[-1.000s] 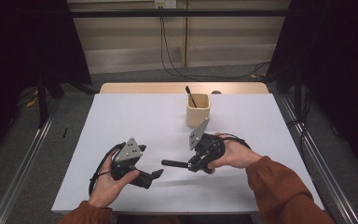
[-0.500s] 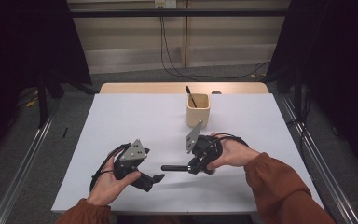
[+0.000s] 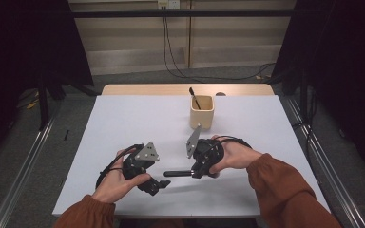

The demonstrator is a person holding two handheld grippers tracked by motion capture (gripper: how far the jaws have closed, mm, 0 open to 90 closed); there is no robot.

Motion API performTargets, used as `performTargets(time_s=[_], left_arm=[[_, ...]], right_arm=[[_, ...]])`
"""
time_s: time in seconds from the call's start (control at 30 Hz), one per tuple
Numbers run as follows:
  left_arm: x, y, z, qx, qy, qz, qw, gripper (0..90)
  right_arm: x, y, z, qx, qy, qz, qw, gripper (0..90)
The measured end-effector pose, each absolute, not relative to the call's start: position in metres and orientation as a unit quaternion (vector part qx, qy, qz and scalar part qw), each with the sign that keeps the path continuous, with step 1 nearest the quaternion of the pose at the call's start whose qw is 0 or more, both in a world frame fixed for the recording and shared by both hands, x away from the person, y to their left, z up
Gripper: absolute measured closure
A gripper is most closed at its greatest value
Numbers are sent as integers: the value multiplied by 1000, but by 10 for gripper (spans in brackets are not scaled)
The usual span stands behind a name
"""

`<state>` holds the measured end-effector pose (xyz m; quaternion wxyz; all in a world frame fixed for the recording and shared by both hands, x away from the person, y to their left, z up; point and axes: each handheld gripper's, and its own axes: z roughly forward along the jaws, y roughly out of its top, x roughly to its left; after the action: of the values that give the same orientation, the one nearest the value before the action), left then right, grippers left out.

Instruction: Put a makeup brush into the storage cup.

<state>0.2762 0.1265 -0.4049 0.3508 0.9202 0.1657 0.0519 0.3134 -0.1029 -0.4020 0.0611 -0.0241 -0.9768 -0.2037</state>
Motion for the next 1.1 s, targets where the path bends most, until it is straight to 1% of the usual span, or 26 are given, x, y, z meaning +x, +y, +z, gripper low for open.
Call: performTargets(time_s=[0.13,0.3,0.33,0.47,0.67,0.77,0.83,0.9,0.97,1.1], left_arm=[[278,123,-406,928,158,33,337,57],[279,121,-409,934,151,24,323,55],[279,121,-409,935,148,23,320,53],[279,119,-408,940,139,19,311,46],[279,116,-410,945,146,9,293,44],[280,115,-411,946,141,6,291,67],[280,114,-410,947,139,-1,288,109],[280,112,-410,948,140,-3,287,92],[281,110,-410,949,138,-3,284,99],[283,106,-415,957,128,-5,261,147]], right_arm=[[313,-102,-402,-25,-979,-192,59,723],[310,-98,-404,-16,-982,-179,60,723],[311,-97,-405,-10,-981,-185,53,723],[309,-95,-404,-11,-983,-173,57,723],[307,-92,-404,-9,-985,-163,53,723],[306,-93,-405,-9,-986,-161,54,723],[306,-93,-404,-11,-985,-162,54,723],[307,-93,-403,-11,-985,-164,53,723],[306,-92,-404,-11,-985,-165,53,723],[304,-90,-404,-5,-985,-167,50,723]])
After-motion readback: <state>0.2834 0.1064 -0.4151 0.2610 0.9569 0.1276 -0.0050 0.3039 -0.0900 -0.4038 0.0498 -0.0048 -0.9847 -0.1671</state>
